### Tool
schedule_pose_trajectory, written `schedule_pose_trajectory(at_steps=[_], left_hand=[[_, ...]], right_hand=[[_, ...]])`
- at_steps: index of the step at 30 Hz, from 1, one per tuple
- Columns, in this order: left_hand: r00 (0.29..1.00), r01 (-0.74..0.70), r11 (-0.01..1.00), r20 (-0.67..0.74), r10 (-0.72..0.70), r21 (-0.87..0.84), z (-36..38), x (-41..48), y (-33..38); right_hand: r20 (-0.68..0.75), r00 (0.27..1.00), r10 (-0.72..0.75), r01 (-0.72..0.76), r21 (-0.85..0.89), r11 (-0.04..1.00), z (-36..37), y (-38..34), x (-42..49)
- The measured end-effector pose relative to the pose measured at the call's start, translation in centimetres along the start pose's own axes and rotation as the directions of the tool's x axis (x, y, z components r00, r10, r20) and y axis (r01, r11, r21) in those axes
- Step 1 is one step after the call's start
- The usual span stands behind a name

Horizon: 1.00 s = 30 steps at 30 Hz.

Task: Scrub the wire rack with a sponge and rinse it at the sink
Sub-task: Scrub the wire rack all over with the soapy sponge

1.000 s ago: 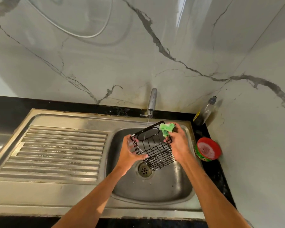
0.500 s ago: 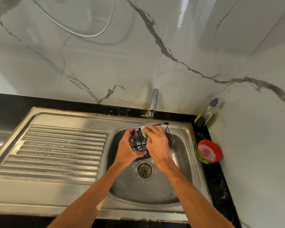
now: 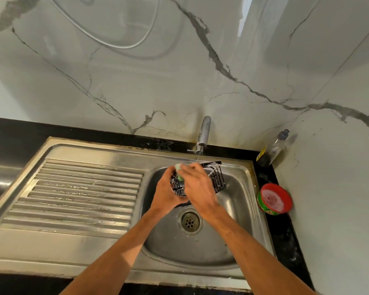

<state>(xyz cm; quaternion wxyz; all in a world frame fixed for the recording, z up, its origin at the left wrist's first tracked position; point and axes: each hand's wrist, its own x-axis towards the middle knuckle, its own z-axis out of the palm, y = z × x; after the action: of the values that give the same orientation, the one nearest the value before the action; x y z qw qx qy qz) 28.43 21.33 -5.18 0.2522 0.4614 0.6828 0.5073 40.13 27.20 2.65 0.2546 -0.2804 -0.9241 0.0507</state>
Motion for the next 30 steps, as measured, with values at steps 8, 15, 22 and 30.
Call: schedule_pose_trajectory(at_steps=[8,15,22,30], left_hand=[[1.0,0.001,0.998,-0.027,-0.003,-0.066,-0.4,-0.1,0.5],[1.0,0.006,0.999,-0.018,-0.007,-0.051,-0.3,0.3,0.9],[0.999,-0.01,0.999,-0.038,0.009,-0.037,0.2,-0.1,1.3],[0.995,0.064,0.998,-0.08,-0.066,-0.03,-0.5,-0.3,1.6]], right_hand=[[-0.18,0.841,0.511,-0.476,0.203,0.855,-3.1,7.1,-0.8],[-0.124,0.958,0.258,-0.241,0.135,0.961,-2.2,5.2,-2.0],[0.0,0.997,-0.078,0.077,0.057,0.995,-0.4,-0.1,-2.4],[-0.158,0.977,0.14,-0.133,0.06,0.989,-1.1,2.6,-3.2]])
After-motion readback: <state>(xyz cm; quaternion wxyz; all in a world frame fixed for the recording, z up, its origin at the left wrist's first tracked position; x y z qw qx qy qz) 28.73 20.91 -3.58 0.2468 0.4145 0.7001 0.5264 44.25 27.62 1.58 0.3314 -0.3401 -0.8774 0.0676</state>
